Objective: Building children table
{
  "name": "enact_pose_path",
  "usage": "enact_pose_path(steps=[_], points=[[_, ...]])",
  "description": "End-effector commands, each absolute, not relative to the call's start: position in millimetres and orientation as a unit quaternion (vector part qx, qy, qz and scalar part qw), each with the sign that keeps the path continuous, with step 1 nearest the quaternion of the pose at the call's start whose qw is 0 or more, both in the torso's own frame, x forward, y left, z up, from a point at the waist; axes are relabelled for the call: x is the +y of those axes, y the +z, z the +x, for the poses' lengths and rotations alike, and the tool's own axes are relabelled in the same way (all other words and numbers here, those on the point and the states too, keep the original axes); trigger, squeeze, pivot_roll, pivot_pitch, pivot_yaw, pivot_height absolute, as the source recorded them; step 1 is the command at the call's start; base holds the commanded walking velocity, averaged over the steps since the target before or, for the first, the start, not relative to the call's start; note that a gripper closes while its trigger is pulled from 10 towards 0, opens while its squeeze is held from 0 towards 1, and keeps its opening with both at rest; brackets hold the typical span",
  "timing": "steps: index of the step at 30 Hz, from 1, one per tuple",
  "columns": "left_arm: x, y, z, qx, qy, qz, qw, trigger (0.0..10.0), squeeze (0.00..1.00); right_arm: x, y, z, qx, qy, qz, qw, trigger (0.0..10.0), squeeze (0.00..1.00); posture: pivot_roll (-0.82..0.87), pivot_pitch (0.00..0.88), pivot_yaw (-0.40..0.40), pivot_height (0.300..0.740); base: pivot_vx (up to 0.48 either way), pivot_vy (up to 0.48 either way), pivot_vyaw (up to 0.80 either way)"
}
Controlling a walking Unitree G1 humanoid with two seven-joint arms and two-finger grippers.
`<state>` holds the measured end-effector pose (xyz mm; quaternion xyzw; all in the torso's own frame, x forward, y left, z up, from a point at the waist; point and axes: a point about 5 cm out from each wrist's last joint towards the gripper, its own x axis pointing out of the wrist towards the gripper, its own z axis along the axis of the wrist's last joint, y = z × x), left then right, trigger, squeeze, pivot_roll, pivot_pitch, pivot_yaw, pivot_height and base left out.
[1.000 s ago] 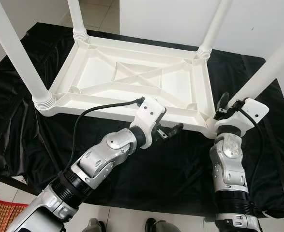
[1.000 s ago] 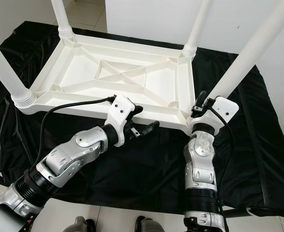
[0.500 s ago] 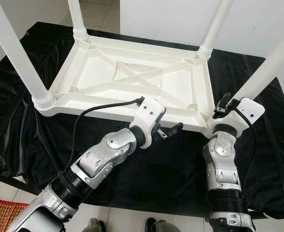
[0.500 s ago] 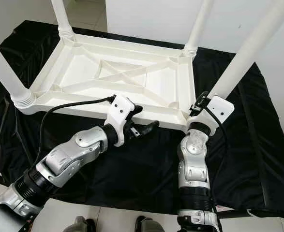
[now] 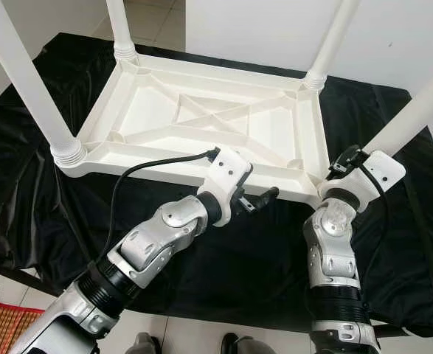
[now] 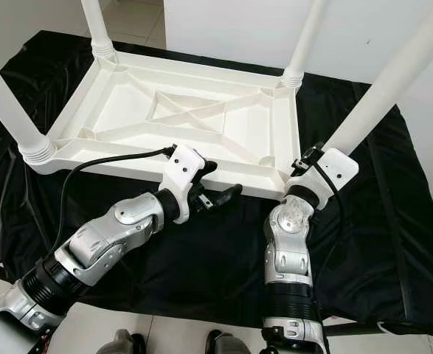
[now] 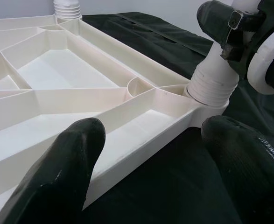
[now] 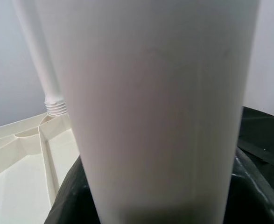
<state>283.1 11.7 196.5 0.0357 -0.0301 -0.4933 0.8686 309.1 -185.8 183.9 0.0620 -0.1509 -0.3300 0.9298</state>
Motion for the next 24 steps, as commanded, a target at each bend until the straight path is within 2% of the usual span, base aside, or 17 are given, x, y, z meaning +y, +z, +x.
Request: enact_pose_path(steps=[1, 24], points=[[6.3, 194.5, 269.0, -0.025, -0.605, 0.041, 0.794, 10.0, 0.0, -190.2, 125.5, 300.5, -0.002, -0.361, 0.064, 0.93, 10.0, 0.0, 0.04, 0.194, -0.011, 0.74, 0.0, 0.0, 0.0], [5.1, 193.0, 267.1, -0.024, -0.608, 0.04, 0.792, 10.0, 0.0, -196.8, 124.7, 287.8, 0.002, -0.404, 0.078, 0.911, 10.0, 0.0, 0.04, 0.18, -0.017, 0.74, 0.0, 0.0, 0.0]])
